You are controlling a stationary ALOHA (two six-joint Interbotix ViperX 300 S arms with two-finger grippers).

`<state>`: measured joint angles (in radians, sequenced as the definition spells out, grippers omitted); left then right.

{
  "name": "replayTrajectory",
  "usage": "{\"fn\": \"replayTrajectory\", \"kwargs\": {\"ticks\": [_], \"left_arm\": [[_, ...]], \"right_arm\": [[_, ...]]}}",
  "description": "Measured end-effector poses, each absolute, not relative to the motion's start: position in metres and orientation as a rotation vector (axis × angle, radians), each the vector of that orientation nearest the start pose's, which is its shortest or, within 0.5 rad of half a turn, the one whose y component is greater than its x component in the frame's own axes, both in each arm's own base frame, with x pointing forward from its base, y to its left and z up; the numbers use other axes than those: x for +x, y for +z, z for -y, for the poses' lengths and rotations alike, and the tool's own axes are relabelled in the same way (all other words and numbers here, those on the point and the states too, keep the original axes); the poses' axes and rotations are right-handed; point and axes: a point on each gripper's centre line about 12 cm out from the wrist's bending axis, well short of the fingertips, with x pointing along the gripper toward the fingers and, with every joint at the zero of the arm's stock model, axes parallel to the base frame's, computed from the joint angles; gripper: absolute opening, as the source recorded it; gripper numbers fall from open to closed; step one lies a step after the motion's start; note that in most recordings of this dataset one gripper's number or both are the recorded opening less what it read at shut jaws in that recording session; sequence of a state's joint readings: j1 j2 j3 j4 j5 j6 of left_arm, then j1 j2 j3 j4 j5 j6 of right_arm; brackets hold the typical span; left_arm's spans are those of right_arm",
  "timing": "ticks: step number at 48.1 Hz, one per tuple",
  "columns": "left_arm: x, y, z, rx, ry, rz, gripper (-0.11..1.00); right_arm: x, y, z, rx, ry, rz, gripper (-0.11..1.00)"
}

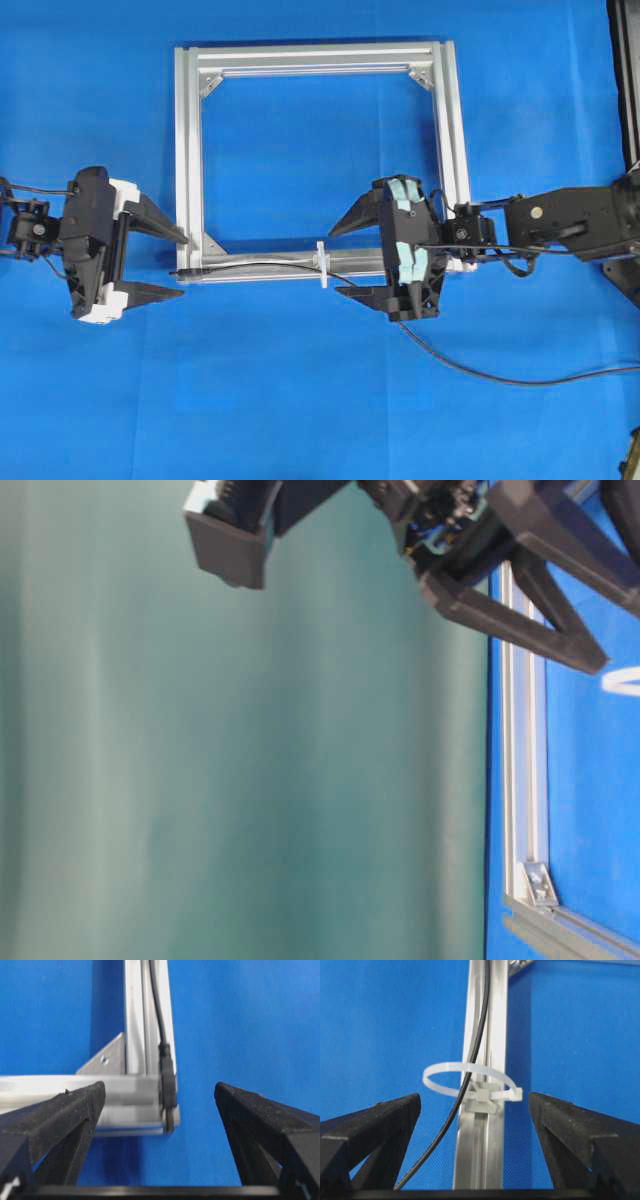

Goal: Insert the wire through the string loop located in the center.

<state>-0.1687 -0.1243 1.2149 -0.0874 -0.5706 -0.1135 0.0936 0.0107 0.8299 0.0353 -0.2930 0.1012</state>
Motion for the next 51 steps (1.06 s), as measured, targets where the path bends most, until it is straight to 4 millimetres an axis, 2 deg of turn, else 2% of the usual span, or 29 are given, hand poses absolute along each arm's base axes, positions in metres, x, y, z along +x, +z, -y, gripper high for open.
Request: {"fn": "replayTrajectory", "kwargs": {"ticks": [12,24,51], "left_arm": [[0.271,0.122,0.036,-0.135,-0.059,-0.505,0.89],[0.268,0.135,0.034,-0.142,-0.055,-0.495,0.89],[0.268,0.14,0.031,-0.147,-0.048,-0.484,0.89]], "right_arm": [[0.357,0.164,-0.033,0.101,0.051,-0.529,0.93],[0.352,0.18,-0.033,0.102,0.053,-0.515,0.93],[0.351,0.183,-0.032,0.103,0.052,-0.511,0.93]]}}
